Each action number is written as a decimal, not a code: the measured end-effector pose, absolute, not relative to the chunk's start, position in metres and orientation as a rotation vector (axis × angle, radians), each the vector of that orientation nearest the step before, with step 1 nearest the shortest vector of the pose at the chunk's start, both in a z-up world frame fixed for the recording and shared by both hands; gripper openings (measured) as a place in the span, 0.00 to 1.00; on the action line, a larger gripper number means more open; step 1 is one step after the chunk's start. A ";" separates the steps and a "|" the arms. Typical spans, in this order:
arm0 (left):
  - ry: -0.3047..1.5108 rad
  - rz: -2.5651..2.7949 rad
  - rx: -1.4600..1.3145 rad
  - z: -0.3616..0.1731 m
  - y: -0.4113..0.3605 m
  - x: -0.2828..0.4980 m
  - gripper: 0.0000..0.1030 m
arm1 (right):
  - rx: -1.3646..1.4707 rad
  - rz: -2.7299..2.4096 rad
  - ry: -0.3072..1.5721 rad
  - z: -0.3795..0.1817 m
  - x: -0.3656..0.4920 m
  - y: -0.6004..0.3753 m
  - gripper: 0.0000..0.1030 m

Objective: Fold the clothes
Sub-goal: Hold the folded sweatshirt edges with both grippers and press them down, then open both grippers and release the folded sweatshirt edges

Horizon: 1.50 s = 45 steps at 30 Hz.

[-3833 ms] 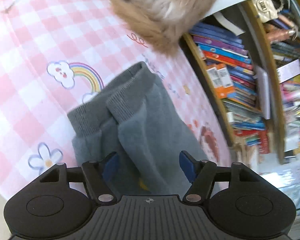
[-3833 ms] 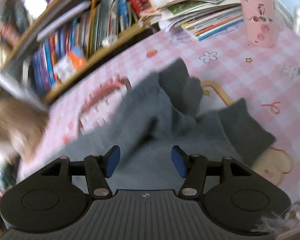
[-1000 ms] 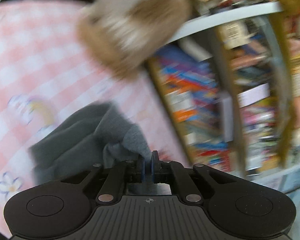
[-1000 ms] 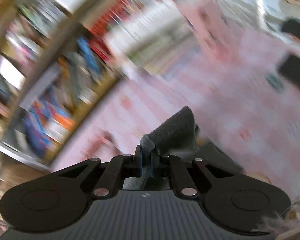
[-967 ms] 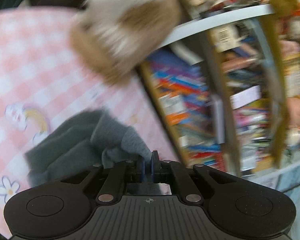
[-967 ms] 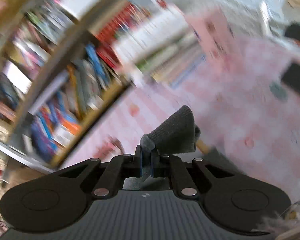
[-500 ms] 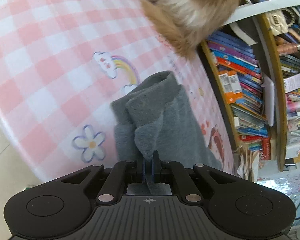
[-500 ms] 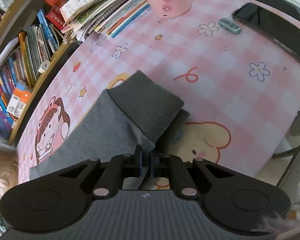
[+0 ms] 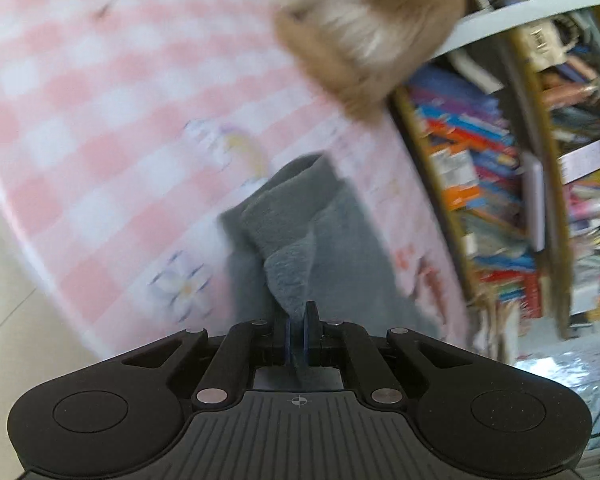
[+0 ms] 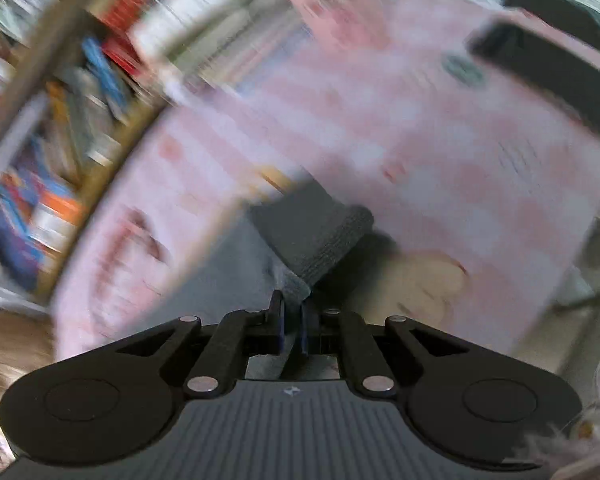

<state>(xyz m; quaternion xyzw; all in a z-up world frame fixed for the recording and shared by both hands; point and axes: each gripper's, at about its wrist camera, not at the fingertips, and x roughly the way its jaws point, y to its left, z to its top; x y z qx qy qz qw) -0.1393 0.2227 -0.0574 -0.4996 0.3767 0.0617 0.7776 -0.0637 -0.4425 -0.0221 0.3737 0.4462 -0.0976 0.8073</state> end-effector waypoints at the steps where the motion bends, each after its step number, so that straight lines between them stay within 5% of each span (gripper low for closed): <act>1: 0.818 0.132 -1.080 -0.057 0.223 -0.140 0.04 | 0.800 -0.216 0.970 -0.027 -0.066 -0.442 0.10; 6: 0.858 0.126 -1.023 -0.045 0.230 -0.140 0.12 | 0.771 -0.267 0.956 -0.019 -0.081 -0.451 0.36; 12: 0.900 0.164 -1.008 -0.046 0.232 -0.137 0.52 | 0.831 -0.276 0.978 -0.029 -0.081 -0.451 0.36; 14: 0.906 0.189 -1.027 -0.049 0.231 -0.135 0.54 | 0.844 -0.271 0.999 -0.034 -0.079 -0.446 0.36; 21: 0.855 0.254 -1.161 -0.068 0.232 -0.124 0.49 | 0.864 -0.232 1.005 -0.041 -0.064 -0.437 0.36; 24: 0.832 0.267 -1.260 -0.076 0.231 -0.112 0.21 | 0.850 -0.229 0.997 -0.042 -0.055 -0.432 0.26; 25: 0.829 0.271 -1.290 -0.078 0.230 -0.106 0.18 | 0.848 -0.228 0.993 -0.043 -0.051 -0.431 0.16; 27: 0.802 0.229 -1.291 -0.072 0.230 -0.089 0.12 | 0.851 -0.223 0.980 -0.046 -0.041 -0.427 0.11; 34: 0.605 0.043 -1.219 -0.015 0.233 -0.066 0.08 | 0.871 -0.033 0.736 0.005 -0.020 -0.417 0.09; 45: 0.750 0.198 -1.159 -0.077 0.244 -0.096 0.11 | 0.795 -0.162 0.900 -0.053 -0.038 -0.410 0.09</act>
